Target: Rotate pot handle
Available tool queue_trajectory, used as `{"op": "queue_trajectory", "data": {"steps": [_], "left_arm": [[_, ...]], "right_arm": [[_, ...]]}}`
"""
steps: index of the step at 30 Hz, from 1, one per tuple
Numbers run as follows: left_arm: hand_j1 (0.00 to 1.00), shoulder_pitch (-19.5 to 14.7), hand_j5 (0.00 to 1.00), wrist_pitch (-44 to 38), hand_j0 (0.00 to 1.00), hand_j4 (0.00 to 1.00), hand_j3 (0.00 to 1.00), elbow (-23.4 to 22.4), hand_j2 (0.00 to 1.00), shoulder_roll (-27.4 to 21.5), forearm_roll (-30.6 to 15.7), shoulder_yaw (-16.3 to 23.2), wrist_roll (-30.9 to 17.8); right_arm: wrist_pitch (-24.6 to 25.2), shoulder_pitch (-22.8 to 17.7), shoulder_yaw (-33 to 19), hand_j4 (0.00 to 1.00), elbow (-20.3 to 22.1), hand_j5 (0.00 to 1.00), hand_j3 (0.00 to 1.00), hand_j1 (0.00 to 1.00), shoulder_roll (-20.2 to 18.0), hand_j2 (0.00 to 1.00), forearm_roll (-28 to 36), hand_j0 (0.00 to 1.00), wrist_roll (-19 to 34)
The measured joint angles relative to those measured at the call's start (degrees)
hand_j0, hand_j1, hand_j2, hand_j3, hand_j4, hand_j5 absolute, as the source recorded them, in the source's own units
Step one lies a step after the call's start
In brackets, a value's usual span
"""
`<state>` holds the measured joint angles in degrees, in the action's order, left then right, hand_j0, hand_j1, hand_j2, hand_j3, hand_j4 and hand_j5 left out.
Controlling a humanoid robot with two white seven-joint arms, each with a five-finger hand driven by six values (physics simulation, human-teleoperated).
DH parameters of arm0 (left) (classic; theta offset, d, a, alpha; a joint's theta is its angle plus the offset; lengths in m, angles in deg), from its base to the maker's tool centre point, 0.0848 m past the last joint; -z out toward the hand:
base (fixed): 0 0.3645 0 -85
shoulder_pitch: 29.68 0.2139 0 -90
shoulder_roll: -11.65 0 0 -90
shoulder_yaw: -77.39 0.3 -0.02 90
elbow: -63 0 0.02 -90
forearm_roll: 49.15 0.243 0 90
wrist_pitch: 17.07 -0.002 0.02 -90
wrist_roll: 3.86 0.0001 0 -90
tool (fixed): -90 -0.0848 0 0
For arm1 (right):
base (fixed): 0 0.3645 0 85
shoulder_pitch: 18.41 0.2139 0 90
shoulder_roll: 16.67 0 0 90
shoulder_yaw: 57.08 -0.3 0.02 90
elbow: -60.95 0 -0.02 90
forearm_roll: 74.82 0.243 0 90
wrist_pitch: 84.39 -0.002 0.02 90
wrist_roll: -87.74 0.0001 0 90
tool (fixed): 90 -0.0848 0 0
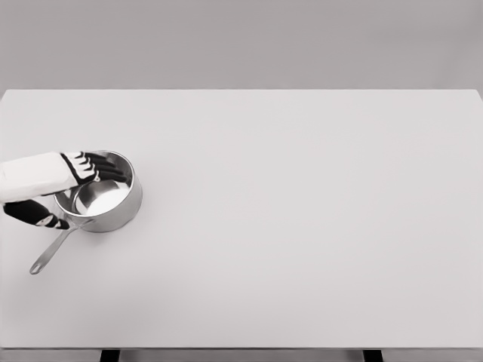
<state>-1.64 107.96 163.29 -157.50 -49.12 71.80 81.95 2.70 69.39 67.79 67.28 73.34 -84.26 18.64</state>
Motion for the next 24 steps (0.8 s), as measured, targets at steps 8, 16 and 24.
{"op": "queue_trajectory", "data": {"steps": [8,16,24], "left_arm": [[1.0,0.4,1.0,0.0,1.0,1.0,1.0,0.6,1.0,-0.3,0.6,1.3,0.3],[1.0,1.7,1.0,0.0,1.0,1.0,1.0,0.6,1.0,-0.3,2.5,1.5,0.3],[1.0,1.7,1.0,0.0,1.0,1.0,1.0,-1.0,1.0,-0.3,5.8,1.5,0.3]], "right_arm": [[0.0,0.0,0.0,1.0,0.0,1.0,1.0,1.0,0.0,1.0,0.0,1.0,0.0],[0.0,0.0,0.0,1.0,0.0,1.0,1.0,1.0,0.0,1.0,0.0,1.0,0.0],[0.0,0.0,0.0,1.0,0.0,1.0,1.0,1.0,0.0,1.0,0.0,1.0,0.0]]}}
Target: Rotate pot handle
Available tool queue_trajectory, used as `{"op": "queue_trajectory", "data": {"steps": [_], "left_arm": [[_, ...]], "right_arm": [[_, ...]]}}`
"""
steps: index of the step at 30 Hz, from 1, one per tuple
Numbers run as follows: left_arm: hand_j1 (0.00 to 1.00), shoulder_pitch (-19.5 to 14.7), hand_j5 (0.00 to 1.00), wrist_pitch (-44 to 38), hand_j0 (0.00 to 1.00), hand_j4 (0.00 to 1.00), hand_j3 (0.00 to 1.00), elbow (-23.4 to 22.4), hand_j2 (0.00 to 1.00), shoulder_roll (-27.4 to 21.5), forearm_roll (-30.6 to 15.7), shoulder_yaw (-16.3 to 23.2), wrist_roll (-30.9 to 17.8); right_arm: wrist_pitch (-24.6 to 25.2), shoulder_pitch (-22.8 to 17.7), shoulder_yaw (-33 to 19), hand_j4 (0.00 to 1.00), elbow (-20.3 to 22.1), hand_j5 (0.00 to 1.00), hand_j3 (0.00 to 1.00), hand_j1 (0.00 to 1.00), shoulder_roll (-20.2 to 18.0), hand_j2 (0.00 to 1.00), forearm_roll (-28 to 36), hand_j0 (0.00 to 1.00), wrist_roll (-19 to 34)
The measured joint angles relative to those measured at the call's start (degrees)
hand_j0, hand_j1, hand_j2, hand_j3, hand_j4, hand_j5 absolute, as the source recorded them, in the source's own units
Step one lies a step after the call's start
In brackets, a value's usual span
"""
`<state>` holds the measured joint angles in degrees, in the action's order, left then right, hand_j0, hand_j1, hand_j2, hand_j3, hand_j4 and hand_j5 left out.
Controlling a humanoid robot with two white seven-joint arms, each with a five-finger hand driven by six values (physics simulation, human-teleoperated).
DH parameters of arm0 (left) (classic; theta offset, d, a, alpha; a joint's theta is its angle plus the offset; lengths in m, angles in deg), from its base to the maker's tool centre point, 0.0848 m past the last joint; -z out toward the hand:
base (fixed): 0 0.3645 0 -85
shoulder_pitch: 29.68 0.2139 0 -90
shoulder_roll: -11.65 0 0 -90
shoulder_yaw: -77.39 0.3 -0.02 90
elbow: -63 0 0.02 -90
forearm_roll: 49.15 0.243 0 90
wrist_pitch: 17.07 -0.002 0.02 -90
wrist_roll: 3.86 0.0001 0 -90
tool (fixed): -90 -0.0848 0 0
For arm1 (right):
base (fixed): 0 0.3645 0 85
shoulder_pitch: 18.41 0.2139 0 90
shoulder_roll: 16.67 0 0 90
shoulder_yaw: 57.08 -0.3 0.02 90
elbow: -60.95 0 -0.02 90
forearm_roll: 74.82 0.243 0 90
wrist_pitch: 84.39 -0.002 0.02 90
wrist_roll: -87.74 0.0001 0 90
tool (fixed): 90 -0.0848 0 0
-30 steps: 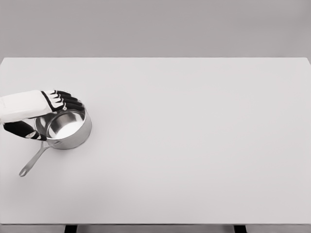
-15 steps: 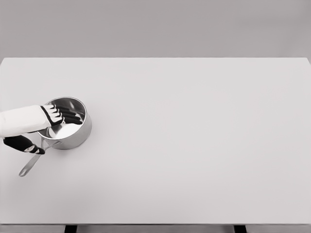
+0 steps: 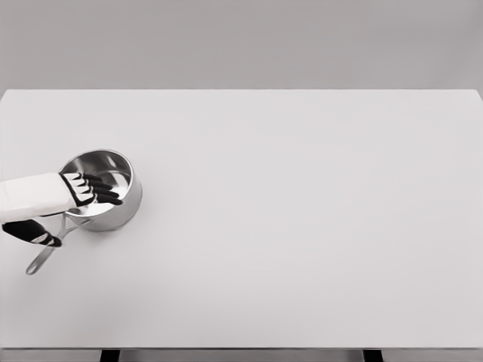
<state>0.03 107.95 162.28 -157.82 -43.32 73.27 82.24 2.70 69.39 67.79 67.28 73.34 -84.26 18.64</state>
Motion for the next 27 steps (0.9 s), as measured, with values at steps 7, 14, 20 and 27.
{"op": "queue_trajectory", "data": {"steps": [7,14,20,27], "left_arm": [[1.0,0.1,1.0,0.0,1.0,1.0,1.0,-3.8,1.0,0.0,0.7,-0.4,0.0],[1.0,0.2,1.0,0.0,1.0,1.0,1.0,-9.0,1.0,0.4,0.7,-1.9,0.0],[1.0,0.2,1.0,0.0,1.0,1.0,1.0,-13.1,1.0,2.0,0.7,-3.7,0.0],[1.0,0.2,1.0,0.0,1.0,1.0,1.0,-16.9,1.0,3.3,0.7,-5.5,0.0]], "right_arm": [[0.0,0.0,0.0,1.0,0.0,1.0,1.0,1.0,0.0,1.0,0.0,1.0,0.0],[0.0,0.0,0.0,1.0,0.0,1.0,1.0,1.0,0.0,1.0,0.0,1.0,0.0],[0.0,0.0,0.0,1.0,0.0,1.0,1.0,1.0,0.0,1.0,0.0,1.0,0.0],[0.0,0.0,0.0,1.0,0.0,1.0,1.0,1.0,0.0,1.0,0.0,1.0,0.0]]}}
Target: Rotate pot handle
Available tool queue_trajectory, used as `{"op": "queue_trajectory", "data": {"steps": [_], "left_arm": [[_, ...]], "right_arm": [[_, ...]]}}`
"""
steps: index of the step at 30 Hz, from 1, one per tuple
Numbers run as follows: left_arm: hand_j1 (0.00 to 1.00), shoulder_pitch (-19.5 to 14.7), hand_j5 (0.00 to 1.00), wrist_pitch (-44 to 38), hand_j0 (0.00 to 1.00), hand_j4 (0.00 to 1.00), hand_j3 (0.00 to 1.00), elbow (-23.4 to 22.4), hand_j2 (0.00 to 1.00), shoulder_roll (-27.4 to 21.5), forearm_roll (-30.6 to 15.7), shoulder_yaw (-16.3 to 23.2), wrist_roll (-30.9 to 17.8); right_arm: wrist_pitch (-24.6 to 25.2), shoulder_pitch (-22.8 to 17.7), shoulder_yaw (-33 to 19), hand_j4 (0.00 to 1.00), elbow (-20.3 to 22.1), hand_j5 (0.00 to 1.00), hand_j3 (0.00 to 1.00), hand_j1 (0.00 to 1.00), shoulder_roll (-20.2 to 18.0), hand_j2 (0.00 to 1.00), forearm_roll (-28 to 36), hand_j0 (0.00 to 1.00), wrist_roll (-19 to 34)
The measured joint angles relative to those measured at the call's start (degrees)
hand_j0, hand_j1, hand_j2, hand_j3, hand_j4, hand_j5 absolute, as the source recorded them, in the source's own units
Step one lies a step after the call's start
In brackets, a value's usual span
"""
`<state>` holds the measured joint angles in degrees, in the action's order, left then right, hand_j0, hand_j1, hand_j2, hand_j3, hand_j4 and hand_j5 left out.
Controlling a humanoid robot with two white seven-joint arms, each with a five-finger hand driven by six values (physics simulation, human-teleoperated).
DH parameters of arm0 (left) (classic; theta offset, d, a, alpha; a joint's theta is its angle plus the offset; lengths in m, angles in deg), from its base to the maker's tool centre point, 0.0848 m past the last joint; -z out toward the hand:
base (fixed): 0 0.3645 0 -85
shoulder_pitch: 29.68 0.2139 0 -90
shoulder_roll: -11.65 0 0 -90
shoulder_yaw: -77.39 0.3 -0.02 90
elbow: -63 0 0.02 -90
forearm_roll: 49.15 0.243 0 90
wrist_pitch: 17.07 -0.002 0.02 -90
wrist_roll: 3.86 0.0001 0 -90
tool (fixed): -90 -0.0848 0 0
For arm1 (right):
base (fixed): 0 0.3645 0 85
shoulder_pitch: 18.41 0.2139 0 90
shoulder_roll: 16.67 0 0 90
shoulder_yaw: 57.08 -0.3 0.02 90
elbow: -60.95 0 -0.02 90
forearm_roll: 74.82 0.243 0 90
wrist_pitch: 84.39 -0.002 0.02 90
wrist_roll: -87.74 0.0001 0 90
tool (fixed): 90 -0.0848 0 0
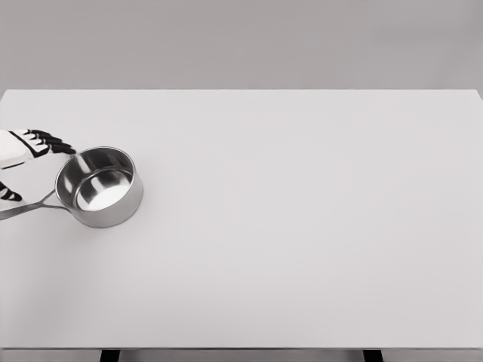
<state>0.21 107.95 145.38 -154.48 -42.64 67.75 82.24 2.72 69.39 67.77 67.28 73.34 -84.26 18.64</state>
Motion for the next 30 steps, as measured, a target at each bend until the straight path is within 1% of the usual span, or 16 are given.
{"op": "queue_trajectory", "data": {"steps": [2,3,4,5,6,8,11,16,21,25,30], "left_arm": [[1.0,-0.1,1.0,0.0,1.0,1.0,1.0,-0.6,1.0,0.1,-0.2,-0.7,0.0],[1.0,0.0,1.0,0.0,1.0,1.0,1.0,-0.1,1.0,0.1,-0.3,-1.0,0.0],[1.0,0.3,1.0,0.0,1.0,1.0,1.0,0.9,1.0,0.0,-0.4,-1.0,0.0],[1.0,2.1,1.0,0.0,1.0,1.0,1.0,2.2,1.0,0.0,-0.4,-0.9,0.0],[1.0,2.6,1.0,0.0,1.0,1.0,1.0,3.3,1.0,-0.1,-0.5,-0.8,0.0],[1.0,2.8,1.0,0.0,1.0,1.0,1.0,4.7,1.0,-0.3,-0.5,-0.1,0.0],[1.0,2.9,1.0,0.0,1.0,1.0,1.0,5.4,1.0,-0.5,-0.2,0.9,0.0],[1.0,3.0,1.0,0.0,1.0,1.0,1.0,2.7,1.0,-0.5,1.2,1.0,0.0],[1.0,3.0,1.0,0.0,1.0,1.0,1.0,1.0,1.0,-0.3,4.2,0.2,-0.1],[1.0,3.0,1.0,0.0,1.0,1.0,1.0,0.4,1.0,0.0,5.7,-0.7,-0.1],[1.0,3.0,1.0,0.0,1.0,1.0,1.0,0.4,1.0,0.2,6.1,-1.8,-0.2]], "right_arm": [[0.0,0.0,0.0,1.0,0.0,1.0,1.0,1.0,0.0,1.0,0.0,1.0,0.0],[0.0,0.0,0.0,1.0,0.0,1.0,1.0,1.0,0.0,1.0,0.0,1.0,0.0],[0.0,0.0,0.0,1.0,0.0,1.0,1.0,1.0,0.0,1.0,0.0,1.0,0.0],[0.0,0.0,0.0,1.0,0.0,1.0,1.0,1.0,0.0,1.0,0.0,1.0,0.0],[0.0,0.0,0.0,1.0,0.0,1.0,1.0,1.0,0.0,1.0,0.0,1.0,0.0],[0.0,0.0,0.0,1.0,0.0,1.0,1.0,1.0,0.0,1.0,0.0,1.0,0.0],[0.0,0.0,0.0,1.0,0.0,1.0,1.0,1.0,0.0,1.0,0.0,1.0,0.0],[0.0,0.0,0.0,1.0,0.0,1.0,1.0,1.0,0.0,1.0,0.0,1.0,0.0],[0.0,0.0,0.0,1.0,0.0,1.0,1.0,1.0,0.0,1.0,0.0,1.0,0.0],[0.0,0.0,0.0,1.0,0.0,1.0,1.0,1.0,0.0,1.0,0.0,1.0,0.0],[0.0,0.0,0.0,1.0,0.0,1.0,1.0,1.0,0.0,1.0,0.0,1.0,0.0]]}}
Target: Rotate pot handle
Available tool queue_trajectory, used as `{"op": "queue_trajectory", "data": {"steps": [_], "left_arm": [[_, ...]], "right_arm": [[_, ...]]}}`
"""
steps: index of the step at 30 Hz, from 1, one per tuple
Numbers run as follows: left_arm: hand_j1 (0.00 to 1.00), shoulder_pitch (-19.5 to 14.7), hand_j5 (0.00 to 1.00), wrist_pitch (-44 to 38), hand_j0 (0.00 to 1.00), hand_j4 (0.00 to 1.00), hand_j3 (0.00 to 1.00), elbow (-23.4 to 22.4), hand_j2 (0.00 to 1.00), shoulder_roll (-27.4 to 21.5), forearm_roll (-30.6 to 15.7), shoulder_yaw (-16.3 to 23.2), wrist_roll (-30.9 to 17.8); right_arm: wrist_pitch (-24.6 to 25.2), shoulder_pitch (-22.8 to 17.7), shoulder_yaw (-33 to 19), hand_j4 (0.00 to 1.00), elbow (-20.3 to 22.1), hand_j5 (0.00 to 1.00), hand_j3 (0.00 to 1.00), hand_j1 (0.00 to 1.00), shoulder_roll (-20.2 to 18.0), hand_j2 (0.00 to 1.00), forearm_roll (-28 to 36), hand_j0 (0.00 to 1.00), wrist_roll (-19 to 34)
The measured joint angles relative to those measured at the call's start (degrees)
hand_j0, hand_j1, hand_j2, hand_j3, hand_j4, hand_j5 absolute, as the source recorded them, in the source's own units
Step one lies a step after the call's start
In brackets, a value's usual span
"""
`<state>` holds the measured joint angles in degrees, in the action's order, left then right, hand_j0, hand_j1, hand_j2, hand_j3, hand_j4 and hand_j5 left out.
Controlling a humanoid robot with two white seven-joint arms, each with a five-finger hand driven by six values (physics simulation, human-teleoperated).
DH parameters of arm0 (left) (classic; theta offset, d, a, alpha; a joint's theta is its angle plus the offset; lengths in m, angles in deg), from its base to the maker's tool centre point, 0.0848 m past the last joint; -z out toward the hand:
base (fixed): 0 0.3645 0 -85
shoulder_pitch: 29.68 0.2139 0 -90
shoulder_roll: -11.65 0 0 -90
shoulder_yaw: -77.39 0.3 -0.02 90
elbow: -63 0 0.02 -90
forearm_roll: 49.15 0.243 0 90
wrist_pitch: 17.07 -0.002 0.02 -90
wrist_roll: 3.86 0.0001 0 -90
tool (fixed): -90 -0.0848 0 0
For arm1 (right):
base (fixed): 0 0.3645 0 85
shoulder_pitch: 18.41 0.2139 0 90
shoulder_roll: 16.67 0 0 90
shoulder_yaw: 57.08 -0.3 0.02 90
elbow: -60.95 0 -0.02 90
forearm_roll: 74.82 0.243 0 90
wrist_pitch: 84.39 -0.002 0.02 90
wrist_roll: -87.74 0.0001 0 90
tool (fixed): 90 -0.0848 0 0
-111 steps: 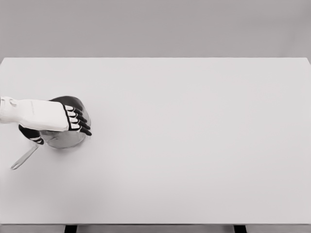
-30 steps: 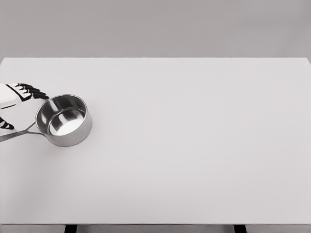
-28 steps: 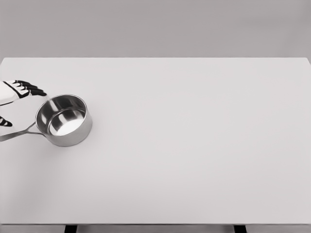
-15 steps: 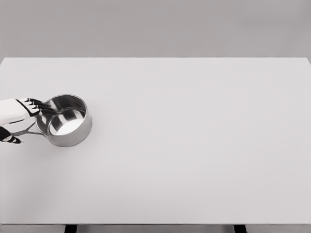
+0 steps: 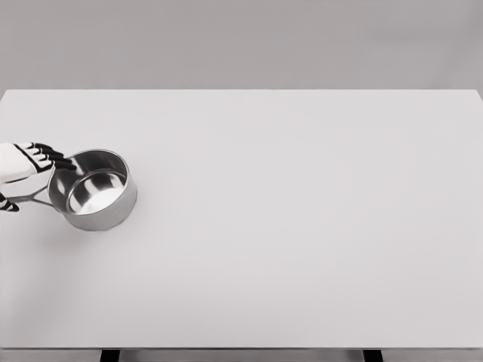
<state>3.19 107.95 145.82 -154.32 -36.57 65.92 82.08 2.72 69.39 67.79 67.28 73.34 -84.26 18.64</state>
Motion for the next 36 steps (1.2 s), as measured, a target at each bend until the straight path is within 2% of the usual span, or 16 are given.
{"op": "queue_trajectory", "data": {"steps": [15,28,33,36], "left_arm": [[1.0,0.1,1.0,0.0,1.0,1.0,1.0,-1.6,1.0,2.0,1.0,-1.9,-0.1],[1.0,0.1,1.0,0.0,1.0,1.0,1.0,0.8,1.0,3.0,0.7,-2.8,-0.2],[1.0,0.0,1.0,0.0,1.0,1.0,1.0,1.2,1.0,3.3,-0.8,-5.2,0.0],[1.0,-0.6,1.0,0.0,1.0,1.0,1.0,-1.7,1.0,6.3,-1.5,-7.2,-0.1]], "right_arm": [[0.0,0.0,0.0,1.0,0.0,1.0,1.0,1.0,0.0,1.0,0.0,1.0,0.0],[0.0,0.0,0.0,1.0,0.0,1.0,1.0,1.0,0.0,1.0,0.0,1.0,0.0],[0.0,0.0,0.0,1.0,0.0,1.0,1.0,1.0,0.0,1.0,0.0,1.0,0.0],[0.0,0.0,0.0,1.0,0.0,1.0,1.0,1.0,0.0,1.0,0.0,1.0,0.0]]}}
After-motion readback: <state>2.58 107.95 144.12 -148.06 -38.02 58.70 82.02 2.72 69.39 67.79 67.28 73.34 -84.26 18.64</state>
